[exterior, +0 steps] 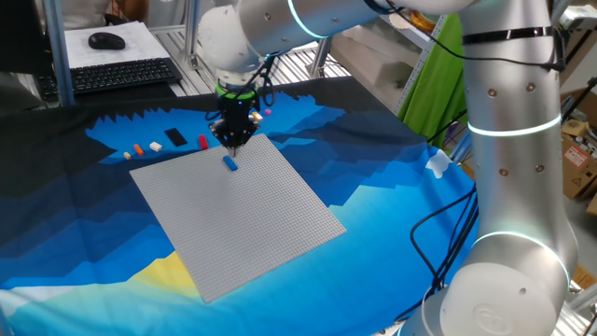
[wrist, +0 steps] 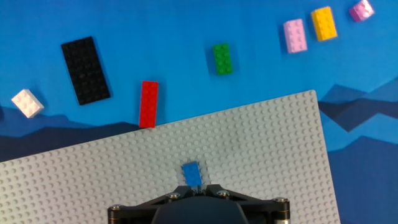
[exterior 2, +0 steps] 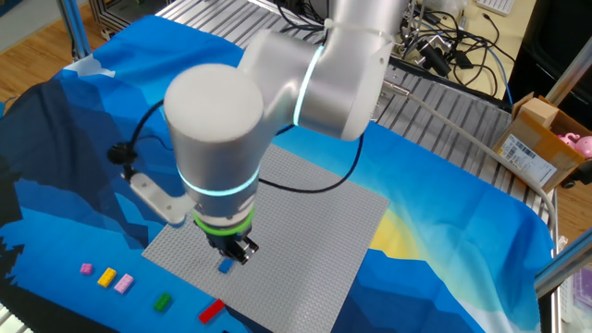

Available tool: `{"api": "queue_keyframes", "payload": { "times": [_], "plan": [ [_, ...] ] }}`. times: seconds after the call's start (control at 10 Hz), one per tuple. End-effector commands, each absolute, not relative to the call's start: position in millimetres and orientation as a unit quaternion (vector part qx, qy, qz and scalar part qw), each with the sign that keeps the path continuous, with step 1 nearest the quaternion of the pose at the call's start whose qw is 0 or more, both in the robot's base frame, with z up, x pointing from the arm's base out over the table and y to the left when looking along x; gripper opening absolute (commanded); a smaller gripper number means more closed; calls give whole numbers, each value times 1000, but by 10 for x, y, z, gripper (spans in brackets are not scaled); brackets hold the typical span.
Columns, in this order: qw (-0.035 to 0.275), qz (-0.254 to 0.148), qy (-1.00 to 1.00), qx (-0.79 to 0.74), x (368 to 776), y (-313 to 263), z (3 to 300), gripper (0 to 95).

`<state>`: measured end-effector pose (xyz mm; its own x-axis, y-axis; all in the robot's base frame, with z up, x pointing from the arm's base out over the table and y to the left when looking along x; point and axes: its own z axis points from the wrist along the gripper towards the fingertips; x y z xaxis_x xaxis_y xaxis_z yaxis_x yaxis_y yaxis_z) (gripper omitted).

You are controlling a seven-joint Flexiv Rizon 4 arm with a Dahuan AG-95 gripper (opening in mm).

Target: Stack small Lego blocks randomly, one at a time

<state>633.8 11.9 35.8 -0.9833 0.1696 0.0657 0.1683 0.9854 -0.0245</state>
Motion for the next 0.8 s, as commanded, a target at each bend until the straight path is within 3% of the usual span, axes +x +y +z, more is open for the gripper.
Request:
{"api": "queue_keyframes", "payload": {
  "times": [0.1,0.8],
  "plan": [
    [44,-11,-995,-93,6430,84,421,0],
    [58,-6,-993,-103,6435,52,460,0]
  ]
}}
